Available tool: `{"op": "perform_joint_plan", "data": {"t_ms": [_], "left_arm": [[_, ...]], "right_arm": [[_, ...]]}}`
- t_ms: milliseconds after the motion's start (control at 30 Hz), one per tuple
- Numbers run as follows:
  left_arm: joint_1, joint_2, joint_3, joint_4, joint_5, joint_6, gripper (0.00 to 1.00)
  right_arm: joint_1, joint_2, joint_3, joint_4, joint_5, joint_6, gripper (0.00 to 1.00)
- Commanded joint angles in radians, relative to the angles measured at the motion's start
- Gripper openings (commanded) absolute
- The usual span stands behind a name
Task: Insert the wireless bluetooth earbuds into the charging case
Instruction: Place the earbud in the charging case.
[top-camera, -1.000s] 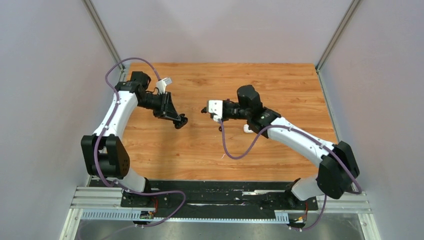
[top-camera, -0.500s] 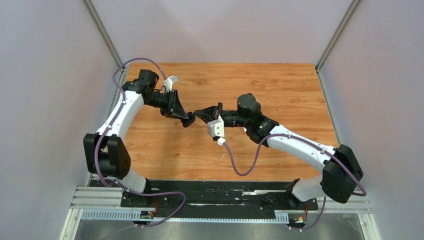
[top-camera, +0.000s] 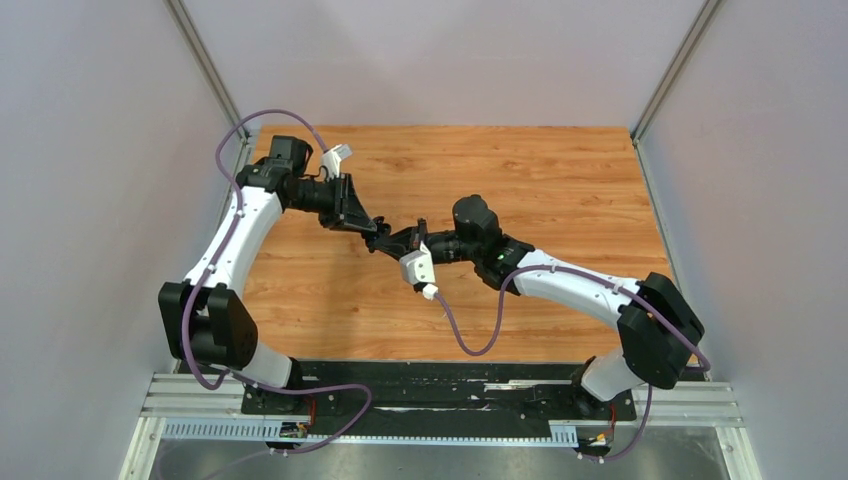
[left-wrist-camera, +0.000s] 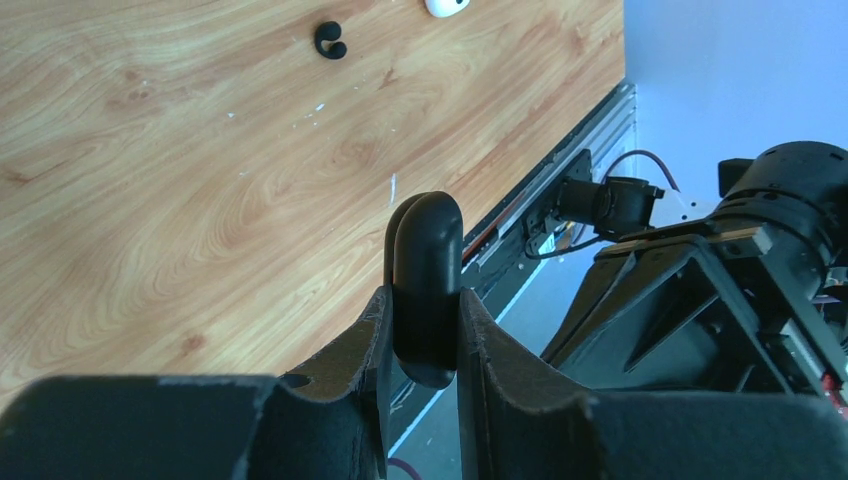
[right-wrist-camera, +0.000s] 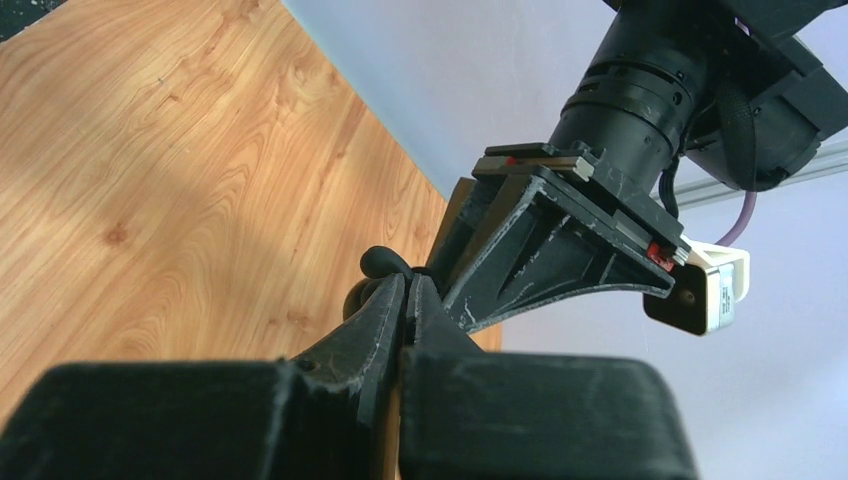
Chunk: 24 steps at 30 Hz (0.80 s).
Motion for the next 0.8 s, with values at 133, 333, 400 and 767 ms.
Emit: {"op": "perform_joint_plan", "data": {"t_ms": [133, 333, 400, 767], "left_arm": [[0.002, -0.052, -0.029, 0.027, 0.045, -0.023, 0.0], [0.001, -0.061, -0.036, 0.025, 0.052, -0.017, 0.0], [0.002, -0.063, -0.038, 0.027, 0.055, -0.019, 0.0], [0.002, -0.066, -0.038, 0.025, 0.066, -0.011, 0.0]], "right_arm": [[0.031, 0.028, 0.027, 0.126, 0.014, 0.014, 0.0], [0.031, 0.034, 0.034, 0.107, 0.04, -0.011, 0.0], [0.031, 0.039, 0.04, 0.087, 0.047, -0.021, 0.0], [0.035, 0.072, 0.062, 0.065, 0.13, -0.048, 0.0]]}}
